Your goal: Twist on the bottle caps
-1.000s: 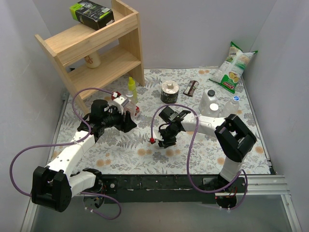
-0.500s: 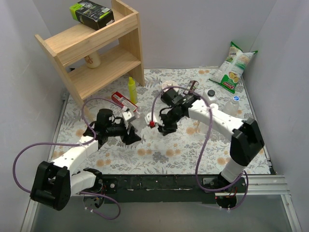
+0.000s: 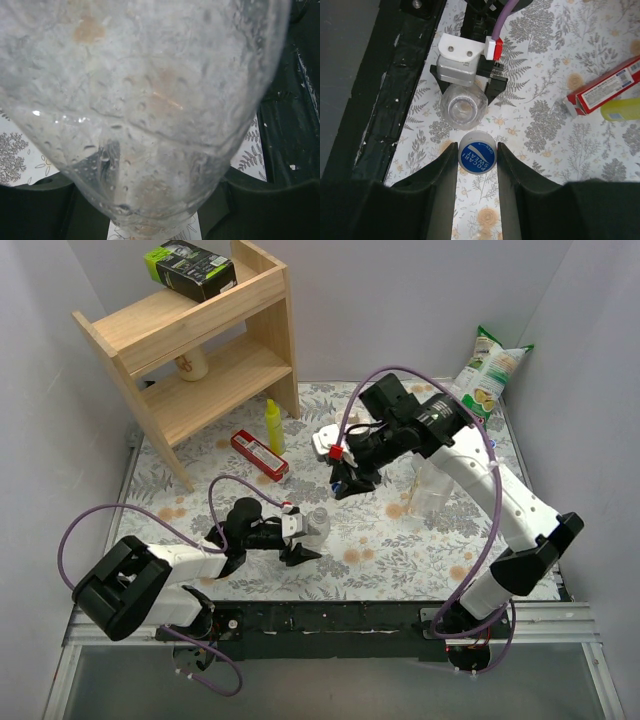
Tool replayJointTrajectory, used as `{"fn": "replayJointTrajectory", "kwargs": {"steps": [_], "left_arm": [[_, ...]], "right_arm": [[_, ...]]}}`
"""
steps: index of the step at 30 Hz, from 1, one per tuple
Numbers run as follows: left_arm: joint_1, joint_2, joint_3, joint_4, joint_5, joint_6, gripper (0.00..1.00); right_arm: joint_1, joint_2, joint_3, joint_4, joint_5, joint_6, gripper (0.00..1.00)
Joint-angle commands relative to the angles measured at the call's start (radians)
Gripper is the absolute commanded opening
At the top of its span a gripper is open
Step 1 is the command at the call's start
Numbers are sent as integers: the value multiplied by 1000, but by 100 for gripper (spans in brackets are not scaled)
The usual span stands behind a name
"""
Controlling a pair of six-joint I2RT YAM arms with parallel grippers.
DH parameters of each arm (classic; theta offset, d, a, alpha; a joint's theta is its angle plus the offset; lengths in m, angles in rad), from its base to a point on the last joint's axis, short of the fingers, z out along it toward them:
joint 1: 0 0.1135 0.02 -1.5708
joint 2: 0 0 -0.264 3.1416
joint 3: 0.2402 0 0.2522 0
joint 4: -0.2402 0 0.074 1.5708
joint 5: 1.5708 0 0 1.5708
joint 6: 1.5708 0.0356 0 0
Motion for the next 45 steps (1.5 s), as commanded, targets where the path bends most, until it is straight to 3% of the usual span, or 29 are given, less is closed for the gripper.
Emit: {"fn": "replayJointTrajectory", "kwargs": {"steps": [1, 11, 32, 39, 45], "left_arm": [[-9, 38, -12, 197, 23, -12, 0], [-11, 36, -33, 260, 34, -25, 0], [-12, -2, -55, 285, -3, -12, 0], [-12, -1, -70, 332, -32, -30, 0], [-12, 8, -104, 420, -74, -56, 0]], "right_arm": [[50, 66, 57, -55, -22, 33, 24], [172, 123, 48, -32, 54, 19, 23], [295, 175, 77, -75, 238, -43, 25], [311, 180, 53, -75, 307, -38, 24], [303, 177, 39, -52, 277, 25, 24]]}}
